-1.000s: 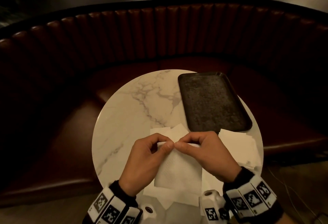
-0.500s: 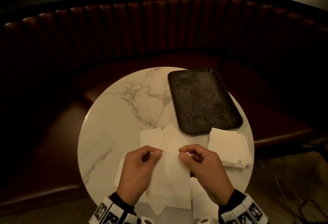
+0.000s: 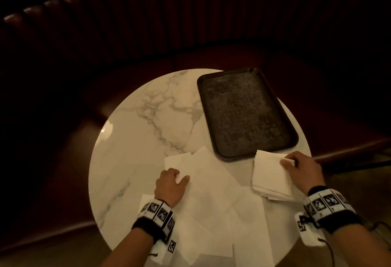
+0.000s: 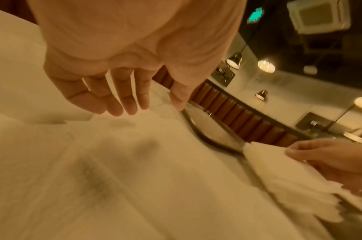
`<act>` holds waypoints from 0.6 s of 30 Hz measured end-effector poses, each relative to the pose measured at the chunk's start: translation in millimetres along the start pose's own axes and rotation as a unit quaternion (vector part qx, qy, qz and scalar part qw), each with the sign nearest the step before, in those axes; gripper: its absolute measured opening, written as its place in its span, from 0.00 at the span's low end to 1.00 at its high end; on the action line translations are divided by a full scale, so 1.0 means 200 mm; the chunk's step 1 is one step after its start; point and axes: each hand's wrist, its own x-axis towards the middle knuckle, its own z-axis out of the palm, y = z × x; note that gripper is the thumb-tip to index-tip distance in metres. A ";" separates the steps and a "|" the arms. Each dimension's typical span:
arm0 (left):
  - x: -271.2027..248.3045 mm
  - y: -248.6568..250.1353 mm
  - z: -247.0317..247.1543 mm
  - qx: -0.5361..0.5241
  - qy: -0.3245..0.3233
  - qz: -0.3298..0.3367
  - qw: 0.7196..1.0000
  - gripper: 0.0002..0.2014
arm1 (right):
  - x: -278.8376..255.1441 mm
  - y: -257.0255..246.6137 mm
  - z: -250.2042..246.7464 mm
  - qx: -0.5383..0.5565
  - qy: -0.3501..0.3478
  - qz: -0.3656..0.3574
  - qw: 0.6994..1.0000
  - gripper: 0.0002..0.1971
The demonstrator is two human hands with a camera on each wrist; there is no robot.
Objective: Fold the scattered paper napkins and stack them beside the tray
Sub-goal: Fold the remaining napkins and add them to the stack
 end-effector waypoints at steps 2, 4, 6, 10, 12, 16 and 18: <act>0.08 0.05 0.03 0.089 0.000 -0.016 0.996 0.31 | 0.04 0.03 0.04 -0.031 0.004 0.013 0.999 0.07; 0.14 0.10 0.05 0.146 -0.005 -0.011 0.989 0.37 | 0.05 0.06 0.08 -0.031 0.015 0.019 0.999 0.13; 0.18 0.13 0.07 0.182 -0.010 0.016 0.983 0.40 | 0.03 0.07 0.11 -0.020 0.035 0.022 0.999 0.18; 0.21 0.13 0.09 0.186 -0.002 0.040 0.982 0.37 | -0.05 0.04 0.06 -0.016 0.097 0.004 0.995 0.20; 0.22 0.11 0.08 0.200 0.002 0.042 0.979 0.36 | -0.11 -0.03 0.06 -0.048 0.129 -0.062 0.989 0.16; 0.22 0.09 0.08 0.173 -0.007 0.007 0.985 0.30 | -0.30 -0.25 0.22 -0.041 0.029 -0.252 0.966 0.11; 0.21 0.10 0.07 0.162 -0.017 -0.003 0.987 0.24 | -0.37 -0.35 0.34 -0.046 -0.043 -0.284 0.957 0.13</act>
